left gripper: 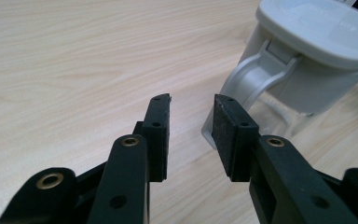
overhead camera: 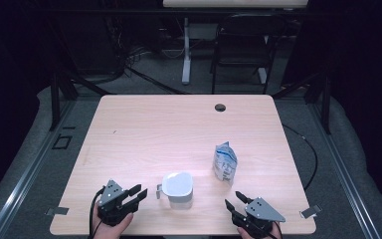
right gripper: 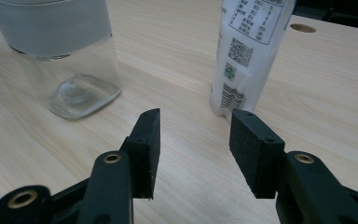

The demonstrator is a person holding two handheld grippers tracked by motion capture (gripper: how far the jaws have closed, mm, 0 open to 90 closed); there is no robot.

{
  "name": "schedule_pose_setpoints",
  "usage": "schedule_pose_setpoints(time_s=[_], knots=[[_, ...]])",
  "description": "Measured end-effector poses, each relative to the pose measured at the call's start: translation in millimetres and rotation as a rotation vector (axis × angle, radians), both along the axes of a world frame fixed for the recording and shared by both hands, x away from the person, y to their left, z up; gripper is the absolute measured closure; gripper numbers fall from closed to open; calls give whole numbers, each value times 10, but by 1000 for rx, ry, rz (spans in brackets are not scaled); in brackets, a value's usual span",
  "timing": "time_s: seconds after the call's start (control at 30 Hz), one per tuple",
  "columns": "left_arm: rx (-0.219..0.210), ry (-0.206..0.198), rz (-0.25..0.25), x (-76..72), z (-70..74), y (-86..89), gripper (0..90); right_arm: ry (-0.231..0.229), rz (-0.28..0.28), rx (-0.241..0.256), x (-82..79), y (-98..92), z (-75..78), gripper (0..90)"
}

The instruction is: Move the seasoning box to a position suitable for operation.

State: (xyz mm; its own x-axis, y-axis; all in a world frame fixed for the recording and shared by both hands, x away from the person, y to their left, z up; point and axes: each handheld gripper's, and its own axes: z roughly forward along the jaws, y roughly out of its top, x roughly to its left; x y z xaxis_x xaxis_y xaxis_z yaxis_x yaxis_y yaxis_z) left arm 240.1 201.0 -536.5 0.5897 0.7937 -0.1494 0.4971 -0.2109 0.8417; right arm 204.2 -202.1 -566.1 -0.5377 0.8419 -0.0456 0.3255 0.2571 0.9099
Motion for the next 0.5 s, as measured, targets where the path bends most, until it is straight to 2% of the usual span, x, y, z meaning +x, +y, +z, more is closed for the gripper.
schedule_pose_setpoints(time_s=[0.23, 0.33, 0.43, 0.5], knots=[[26, -21, -30, 87, 129, -43, 658, 8, 15, -22, 33, 87, 43, 521], [23, -28, -44, 116, 169, -72, 667, 7, 24, -20, 46, 116, 44, 521], [13, -26, -65, 138, 190, -95, 738, 10, 35, -23, 72, 158, 52, 517], [14, -26, -71, 143, 200, -107, 738, 8, 36, -22, 77, 177, 67, 511]])
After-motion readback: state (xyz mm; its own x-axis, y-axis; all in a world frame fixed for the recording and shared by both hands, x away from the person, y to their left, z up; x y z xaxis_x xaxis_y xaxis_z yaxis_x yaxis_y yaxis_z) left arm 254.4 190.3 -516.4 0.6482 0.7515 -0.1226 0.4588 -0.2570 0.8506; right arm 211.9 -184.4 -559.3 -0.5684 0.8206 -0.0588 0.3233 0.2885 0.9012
